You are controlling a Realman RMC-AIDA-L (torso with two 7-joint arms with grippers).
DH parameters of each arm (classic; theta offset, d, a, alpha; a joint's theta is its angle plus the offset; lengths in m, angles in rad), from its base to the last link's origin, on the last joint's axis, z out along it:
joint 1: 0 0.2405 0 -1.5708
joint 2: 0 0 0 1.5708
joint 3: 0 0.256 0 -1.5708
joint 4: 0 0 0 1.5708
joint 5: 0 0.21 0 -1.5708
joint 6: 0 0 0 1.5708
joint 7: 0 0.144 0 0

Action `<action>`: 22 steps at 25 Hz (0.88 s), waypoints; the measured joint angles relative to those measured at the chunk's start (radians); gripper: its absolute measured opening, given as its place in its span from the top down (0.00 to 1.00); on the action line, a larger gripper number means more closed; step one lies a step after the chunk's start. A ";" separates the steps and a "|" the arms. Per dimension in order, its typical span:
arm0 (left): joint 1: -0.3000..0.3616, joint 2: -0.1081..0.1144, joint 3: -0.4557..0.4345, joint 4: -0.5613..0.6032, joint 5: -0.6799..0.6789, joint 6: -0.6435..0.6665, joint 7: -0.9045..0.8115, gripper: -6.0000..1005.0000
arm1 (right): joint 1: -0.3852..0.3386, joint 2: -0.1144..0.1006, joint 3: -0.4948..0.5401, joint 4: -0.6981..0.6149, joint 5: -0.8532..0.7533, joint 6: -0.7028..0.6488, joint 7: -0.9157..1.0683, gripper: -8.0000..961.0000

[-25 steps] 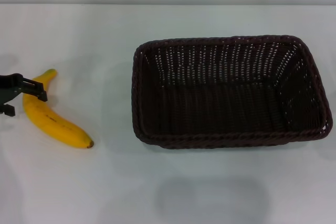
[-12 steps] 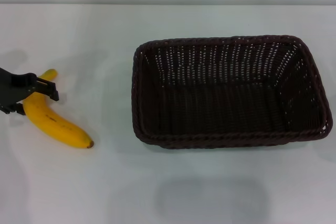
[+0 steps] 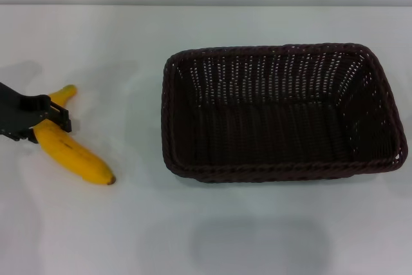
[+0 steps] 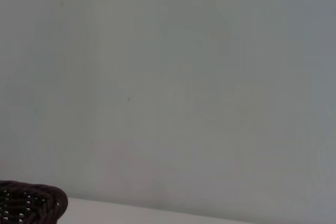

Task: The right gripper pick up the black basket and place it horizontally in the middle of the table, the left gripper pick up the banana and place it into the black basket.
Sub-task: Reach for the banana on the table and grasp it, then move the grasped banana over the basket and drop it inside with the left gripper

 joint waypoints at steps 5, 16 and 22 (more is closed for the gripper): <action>0.000 -0.002 0.004 0.001 -0.001 -0.001 0.001 0.36 | 0.000 0.000 0.001 0.000 0.000 -0.011 -0.008 0.09; 0.099 0.017 -0.001 0.288 -0.324 -0.144 0.084 0.46 | -0.020 -0.002 0.011 -0.006 0.000 -0.007 -0.009 0.09; 0.198 0.031 -0.002 0.539 -0.699 -0.275 0.211 0.44 | -0.026 -0.002 0.011 -0.008 0.000 0.014 -0.003 0.09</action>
